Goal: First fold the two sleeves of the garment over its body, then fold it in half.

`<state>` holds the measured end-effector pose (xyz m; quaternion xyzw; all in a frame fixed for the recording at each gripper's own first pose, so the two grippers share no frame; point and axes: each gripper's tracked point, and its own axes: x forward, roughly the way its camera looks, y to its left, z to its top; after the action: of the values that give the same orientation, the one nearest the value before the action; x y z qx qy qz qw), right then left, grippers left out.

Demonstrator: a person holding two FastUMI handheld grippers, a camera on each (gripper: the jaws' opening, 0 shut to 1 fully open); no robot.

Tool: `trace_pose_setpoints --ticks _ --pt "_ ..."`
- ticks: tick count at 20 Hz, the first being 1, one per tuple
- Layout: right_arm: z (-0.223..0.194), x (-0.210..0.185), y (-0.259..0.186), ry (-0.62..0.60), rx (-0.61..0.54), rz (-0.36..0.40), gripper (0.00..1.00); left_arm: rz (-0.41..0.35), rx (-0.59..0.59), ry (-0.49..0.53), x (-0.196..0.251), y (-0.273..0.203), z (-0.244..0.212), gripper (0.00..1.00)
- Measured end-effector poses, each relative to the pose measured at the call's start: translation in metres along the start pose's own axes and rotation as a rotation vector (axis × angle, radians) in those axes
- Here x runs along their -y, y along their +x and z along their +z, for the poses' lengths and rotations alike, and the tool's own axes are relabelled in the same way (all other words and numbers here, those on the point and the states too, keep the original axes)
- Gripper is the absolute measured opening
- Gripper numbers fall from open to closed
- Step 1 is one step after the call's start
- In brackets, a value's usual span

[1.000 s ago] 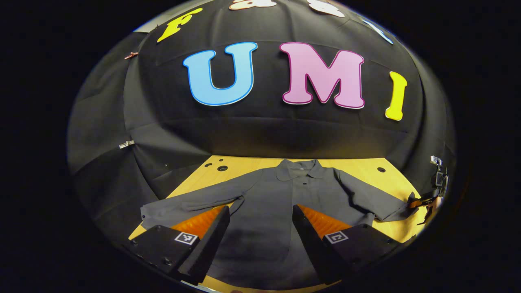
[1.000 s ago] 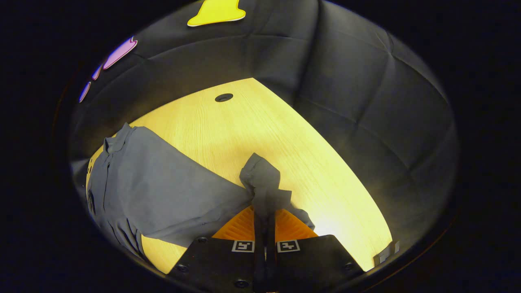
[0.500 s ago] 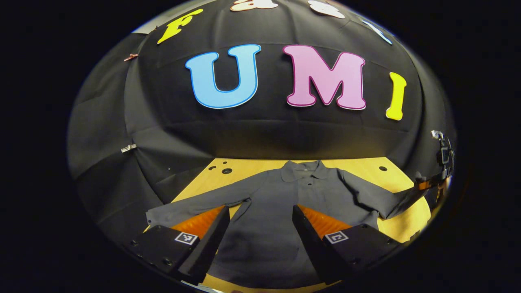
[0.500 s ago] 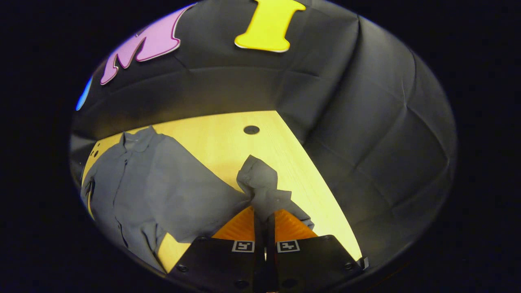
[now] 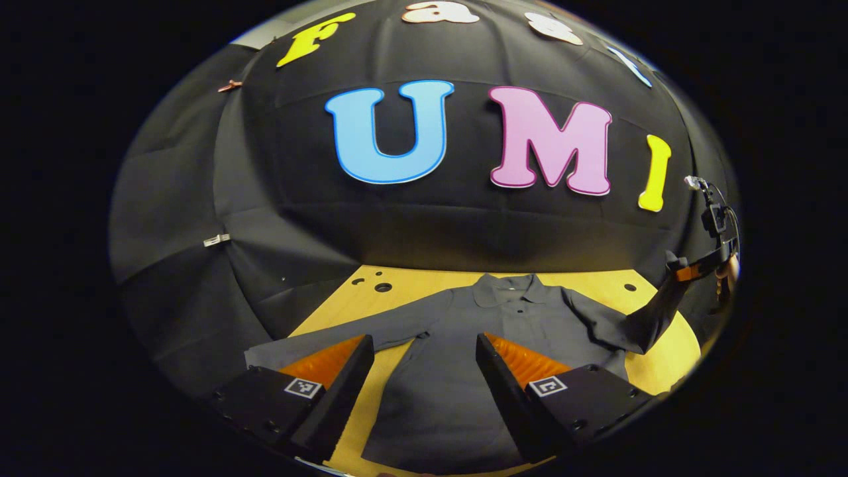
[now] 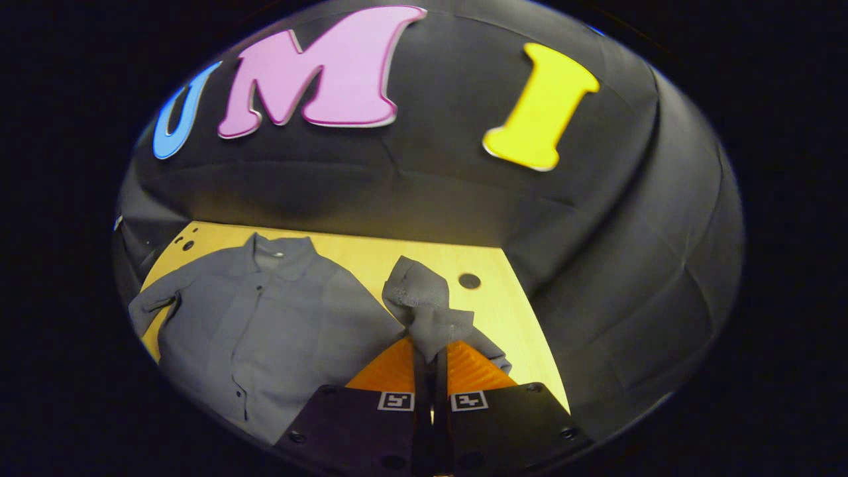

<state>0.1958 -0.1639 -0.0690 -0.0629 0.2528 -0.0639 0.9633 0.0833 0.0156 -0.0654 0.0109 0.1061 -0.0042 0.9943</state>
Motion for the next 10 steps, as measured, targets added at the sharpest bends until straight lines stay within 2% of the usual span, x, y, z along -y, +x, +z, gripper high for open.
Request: trace_pose_setpoints --ticks 4,10 --pt "0.049 -0.079 0.005 -0.092 0.058 0.093 0.05 0.044 0.023 0.015 -0.032 -0.002 -0.001 0.97" --pt "0.083 -0.226 0.017 -0.148 0.089 0.288 0.05 0.116 -0.014 -0.074 -0.084 -0.003 -0.020 0.98"
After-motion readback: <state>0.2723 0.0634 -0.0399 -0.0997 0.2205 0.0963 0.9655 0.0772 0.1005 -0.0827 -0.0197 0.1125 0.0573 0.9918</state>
